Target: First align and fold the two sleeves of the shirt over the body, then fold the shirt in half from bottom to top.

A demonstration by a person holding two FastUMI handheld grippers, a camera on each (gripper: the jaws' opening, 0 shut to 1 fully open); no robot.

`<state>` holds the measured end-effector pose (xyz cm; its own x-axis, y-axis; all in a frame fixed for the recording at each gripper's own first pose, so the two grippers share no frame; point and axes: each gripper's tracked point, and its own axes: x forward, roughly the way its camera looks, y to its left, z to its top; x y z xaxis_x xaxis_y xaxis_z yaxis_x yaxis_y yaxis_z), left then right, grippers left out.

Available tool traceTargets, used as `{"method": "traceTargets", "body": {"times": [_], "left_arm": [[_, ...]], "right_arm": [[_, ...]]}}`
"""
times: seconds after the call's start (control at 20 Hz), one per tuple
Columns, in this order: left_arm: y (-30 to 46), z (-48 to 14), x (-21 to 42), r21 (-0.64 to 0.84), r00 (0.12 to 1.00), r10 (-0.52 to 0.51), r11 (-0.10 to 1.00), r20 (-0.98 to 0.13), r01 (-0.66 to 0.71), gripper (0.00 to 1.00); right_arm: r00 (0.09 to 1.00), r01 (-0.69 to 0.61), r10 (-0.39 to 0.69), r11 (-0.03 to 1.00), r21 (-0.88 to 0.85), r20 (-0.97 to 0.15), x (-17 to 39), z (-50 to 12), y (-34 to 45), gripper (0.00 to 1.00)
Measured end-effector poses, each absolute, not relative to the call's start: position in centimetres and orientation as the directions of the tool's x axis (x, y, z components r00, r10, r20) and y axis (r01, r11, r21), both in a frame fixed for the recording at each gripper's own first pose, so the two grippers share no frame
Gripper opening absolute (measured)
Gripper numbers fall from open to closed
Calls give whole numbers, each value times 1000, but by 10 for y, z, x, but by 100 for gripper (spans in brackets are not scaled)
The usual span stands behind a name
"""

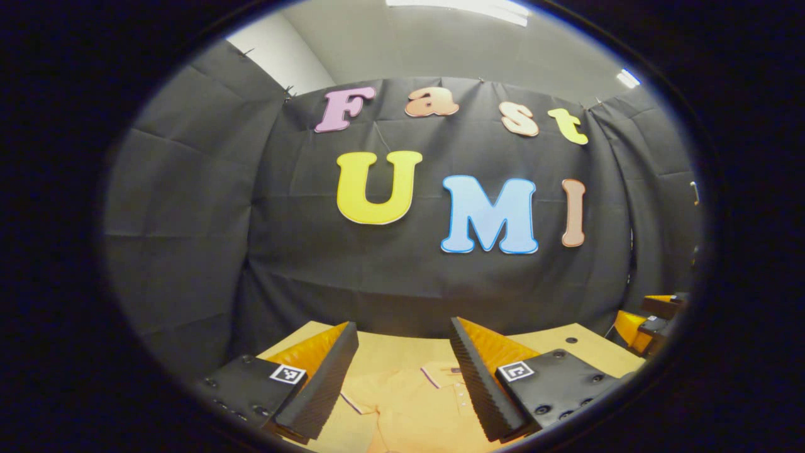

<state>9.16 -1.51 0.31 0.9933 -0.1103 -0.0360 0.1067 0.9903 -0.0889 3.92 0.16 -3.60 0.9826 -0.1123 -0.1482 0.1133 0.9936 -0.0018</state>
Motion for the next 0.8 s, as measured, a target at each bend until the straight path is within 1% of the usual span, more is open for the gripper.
{"method": "traceTargets", "body": {"times": [0.15,0.35,0.4,0.45,0.6,0.7,0.8], "left_arm": [[-13,1,95,-106,991,-128,987,-35,124,94],[-4,-14,100,-102,991,-117,989,-72,110,94],[-1,-16,100,-98,991,-109,990,-83,101,95],[3,-20,101,-94,990,-101,991,-94,92,94],[10,-26,103,-62,992,-72,996,-106,66,94],[12,-32,103,-47,991,-62,997,-121,57,94],[16,-43,104,-36,988,-45,999,-148,40,94]], "right_arm": [[980,109,-107,994,3,-168,48,-43,6,94],[968,131,-131,991,-16,-212,66,-62,-4,94],[962,136,-138,990,-26,-234,72,-71,-7,94],[957,139,-143,990,-32,-254,77,-80,-11,94],[937,142,-139,990,-14,-320,92,-108,-18,94],[923,137,-125,991,7,-365,98,-130,-23,93],[909,131,-109,991,27,-401,108,-149,-25,94]]}}
